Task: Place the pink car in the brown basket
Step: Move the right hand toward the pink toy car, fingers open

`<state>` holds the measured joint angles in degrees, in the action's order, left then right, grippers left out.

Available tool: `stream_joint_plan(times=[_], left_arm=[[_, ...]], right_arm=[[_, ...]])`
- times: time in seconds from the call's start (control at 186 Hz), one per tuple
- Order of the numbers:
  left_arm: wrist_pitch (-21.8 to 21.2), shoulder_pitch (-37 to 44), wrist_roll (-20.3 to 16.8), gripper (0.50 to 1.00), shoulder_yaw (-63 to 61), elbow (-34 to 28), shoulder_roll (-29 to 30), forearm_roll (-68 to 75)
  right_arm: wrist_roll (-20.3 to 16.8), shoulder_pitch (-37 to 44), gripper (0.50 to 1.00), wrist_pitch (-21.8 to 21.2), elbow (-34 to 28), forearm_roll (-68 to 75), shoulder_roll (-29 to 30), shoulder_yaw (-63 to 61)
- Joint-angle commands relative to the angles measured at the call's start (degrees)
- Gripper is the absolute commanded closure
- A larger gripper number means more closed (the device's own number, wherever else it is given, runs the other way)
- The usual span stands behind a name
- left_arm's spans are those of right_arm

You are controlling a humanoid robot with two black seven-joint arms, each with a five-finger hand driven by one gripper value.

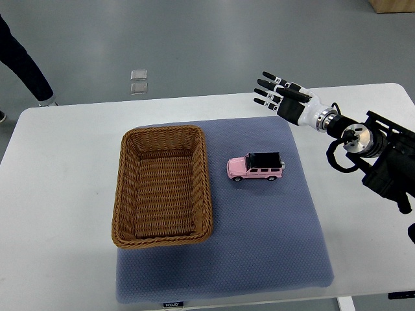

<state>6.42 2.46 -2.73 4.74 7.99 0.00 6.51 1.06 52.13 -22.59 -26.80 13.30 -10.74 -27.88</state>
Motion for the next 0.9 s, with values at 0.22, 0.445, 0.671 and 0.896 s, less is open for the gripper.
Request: stream_joint_plan(times=[0.22, 0.445, 0.671, 0.896], left_arm=[[-0.1, 0.0, 0.0, 0.5, 0.1, -0.1, 0.0, 0.0], [-0.1, 0.0, 0.0, 0.5, -0.3, -0.7, 0.0, 0.0], [0.0, -0.1, 0.0, 0.5, -0.3, -0.6, 0.0, -0.1], [-0.1, -0.1, 0.0, 0.5, -0.3, -0.6, 0.0, 0.0]], right_arm=[[0.0, 0.2, 0.579, -0.4, -0.2, -0.6, -0.2, 0.0], [0.7, 0.8, 0.581, -1.7, -0.4, -3.7, -0.8, 0.3], [8.7, 1.4, 0.581, -3.6, -0.4, -18.4, -1.6, 0.4], [11.8, 1.7, 0.581, -3.6, -0.9, -31.9, -1.6, 0.5]])
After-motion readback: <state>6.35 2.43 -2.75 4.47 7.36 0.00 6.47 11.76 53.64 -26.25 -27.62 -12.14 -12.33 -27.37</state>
